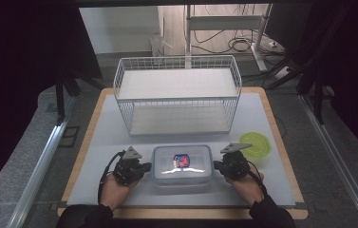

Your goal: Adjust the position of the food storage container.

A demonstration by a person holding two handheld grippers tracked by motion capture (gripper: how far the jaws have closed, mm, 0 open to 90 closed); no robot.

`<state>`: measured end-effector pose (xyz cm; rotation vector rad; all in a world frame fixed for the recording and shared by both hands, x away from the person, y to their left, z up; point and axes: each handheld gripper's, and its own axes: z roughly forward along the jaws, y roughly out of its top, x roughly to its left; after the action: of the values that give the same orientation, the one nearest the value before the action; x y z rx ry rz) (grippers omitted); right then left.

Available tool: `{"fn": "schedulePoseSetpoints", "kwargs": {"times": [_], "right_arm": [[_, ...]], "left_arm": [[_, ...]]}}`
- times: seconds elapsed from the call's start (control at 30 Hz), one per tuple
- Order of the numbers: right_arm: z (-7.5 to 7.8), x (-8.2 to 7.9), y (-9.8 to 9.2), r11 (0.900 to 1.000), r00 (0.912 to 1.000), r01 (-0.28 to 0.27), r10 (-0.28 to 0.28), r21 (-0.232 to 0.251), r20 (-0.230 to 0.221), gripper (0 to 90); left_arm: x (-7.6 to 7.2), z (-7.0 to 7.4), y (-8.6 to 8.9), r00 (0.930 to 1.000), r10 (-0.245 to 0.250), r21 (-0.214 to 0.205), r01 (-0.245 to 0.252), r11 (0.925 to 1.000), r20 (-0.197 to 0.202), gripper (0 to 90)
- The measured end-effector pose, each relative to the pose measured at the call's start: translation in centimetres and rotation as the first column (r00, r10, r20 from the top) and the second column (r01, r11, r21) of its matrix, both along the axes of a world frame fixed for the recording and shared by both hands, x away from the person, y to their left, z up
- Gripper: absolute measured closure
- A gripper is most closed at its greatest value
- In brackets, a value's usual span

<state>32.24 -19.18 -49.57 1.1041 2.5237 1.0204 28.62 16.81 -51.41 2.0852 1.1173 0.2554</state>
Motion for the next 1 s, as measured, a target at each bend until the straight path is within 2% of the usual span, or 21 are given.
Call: {"fn": "schedulePoseSetpoints", "kwargs": {"times": [0.03, 0.13, 0.3, 0.33, 0.37, 0.4, 0.47, 0.5, 0.53, 0.57, 0.6, 0.63, 0.67, 0.7, 0.73, 0.77, 0.83, 0.87, 0.9, 0.93, 1.0], "right_arm": [[0.0, 0.0, 0.0, 1.0, 1.0, 0.0, 0.0, 0.0, 0.0, 90.0], [0.1, 0.9, 1.7, 0.9993, 0.9996, -0.028, 0.028, -0.023, -0.005, 90.0], [0.3, 1.4, 2.4, 0.9984, 0.9994, -0.033, 0.034, -0.046, 0.002, 90.0], [0.0, 1.3, 2.0, 0.9993, 0.9994, -0.035, 0.035, -0.015, -0.001, 90.0], [0.0, 1.3, 2.0, 0.9993, 0.9994, -0.035, 0.035, -0.015, -0.001, 90.0], [-0.2, 1.2, 1.5, 0.9991, 0.9992, -0.038, 0.039, 0.017, -0.014, 89.9], [0.0, 0.8, 1.0, 0.9986, 0.9985, -0.053, 0.053, -0.008, 0.017, 88.4], [0.0, 0.8, 1.0, 0.9986, 0.9985, -0.053, 0.053, -0.008, 0.017, 88.4], [0.4, 0.5, 0.1, 0.9981, 0.9979, -0.061, 0.061, -0.011, 0.021, 82.3], [0.4, 0.5, 0.1, 0.9981, 0.9979, -0.061, 0.061, -0.011, 0.021, 82.3], [0.5, 0.2, -0.6, 0.9978, 0.9975, -0.065, 0.065, -0.01, 0.028, 77.0], [0.5, 0.2, -0.6, 0.9978, 0.9975, -0.065, 0.065, -0.01, 0.028, 77.0], [0.5, 0.0, -1.2, 0.9975, 0.9968, -0.07, 0.07, -0.006, 0.039, 66.9], [0.5, 0.0, -1.2, 0.9975, 0.9968, -0.07, 0.07, -0.006, 0.039, 66.9], [0.6, -0.1, -1.7, 0.9974, 0.9962, -0.068, 0.067, 0.023, 0.056, 53.9], [0.6, -0.1, -1.8, 0.997, 0.996, -0.07, 0.069, 0.032, 0.057, 50.1], [0.6, 0.0, -1.8, 0.9965, 0.9958, -0.071, 0.068, 0.045, 0.061, 46.8], [0.7, 0.1, -1.8, 0.9942, 0.995, -0.083, 0.079, 0.069, 0.061, 40.7], [0.7, 0.1, -1.8, 0.9942, 0.995, -0.083, 0.079, 0.069, 0.061, 40.7], [0.7, 0.1, -1.7, 0.9924, 0.9937, -0.095, 0.09, 0.078, 0.067, 34.8], [0.8, 0.1, -1.6, 0.9919, 0.9936, -0.094, 0.088, 0.085, 0.071, 29.2]], "left_arm": [[0.0, 0.0, 0.0, 1.0, 0.0, 0.0, 0.0, 1.0, 0.0, 88.5], [0.4, 0.0, 1.1, 0.9996, 0.028, 0.003, -0.028, 0.9996, -0.003, 89.3], [0.5, -0.1, 1.4, 0.9997, 0.025, 0.002, -0.025, 0.9997, 0.0, 89.0], [0.6, 0.0, 1.6, 0.9998, 0.019, 0.002, -0.019, 0.9998, -0.003, 86.6], [0.6, 0.0, 1.6, 0.9998, 0.019, 0.002, -0.019, 0.9998, -0.003, 84.2], [0.6, -0.1, 2.0, 0.9999, 0.014, -0.01, -0.014, 0.9999, -0.004, 81.1], [0.6, 0.0, 2.3, 0.9999, 0.016, -0.019, -0.016, 0.9997, -0.001, 73.5], [0.5, 0.1, 2.5, 0.9998, 0.02, -0.028, -0.02, 0.9994, 0.006, 73.5], [0.2, 0.4, 3.1, 0.9994, 0.024, -0.046, -0.022, 0.9987, 0.027, 65.4], [0.2, 0.4, 3.1, 0.9994, 0.024, -0.046, -0.022, 0.9987, 0.027, 60.6], [0.1, 0.5, 3.3, 0.9989, 0.02, -0.046, -0.018, 0.9988, 0.042, 54.2], [-0.1, 0.5, 3.5, 0.998, 0.019, -0.039, -0.016, 0.9991, 0.06, 54.2], [-0.5, 0.4, 3.7, 0.9953, 0.02, -0.023, -0.018, 0.9996, 0.095, 40.5], [-0.5, 0.4, 3.7, 0.9953, 0.02, -0.023, -0.018, 0.9996, 0.095, 34.2], [-0.9, 0.3, 3.9, 0.9945, 0.017, -0.017, -0.015, 0.9997, 0.104, 28.4], [-0.9, 0.3, 3.9, 0.9945, 0.017, -0.017, -0.015, 0.9997, 0.104, 23.5], [-1.1, 0.2, 4.0, 0.9935, 0.015, -0.003, -0.014, 0.9999, 0.113, 15.2], [-1.1, 0.2, 4.0, 0.9931, 0.017, 0.014, -0.019, 0.9997, 0.116, 11.0], [-1.1, 0.2, 4.0, 0.9931, 0.017, 0.014, -0.019, 0.9997, 0.116, 8.5], [-1.1, 0.2, 4.1, 0.9929, 0.013, -0.001, -0.012, 0.9999, 0.118, 8.0], [-1.1, 0.1, 4.1, 0.993, 0.005, -0.011, -0.003, 0.9999, 0.118, 5.7]]}}
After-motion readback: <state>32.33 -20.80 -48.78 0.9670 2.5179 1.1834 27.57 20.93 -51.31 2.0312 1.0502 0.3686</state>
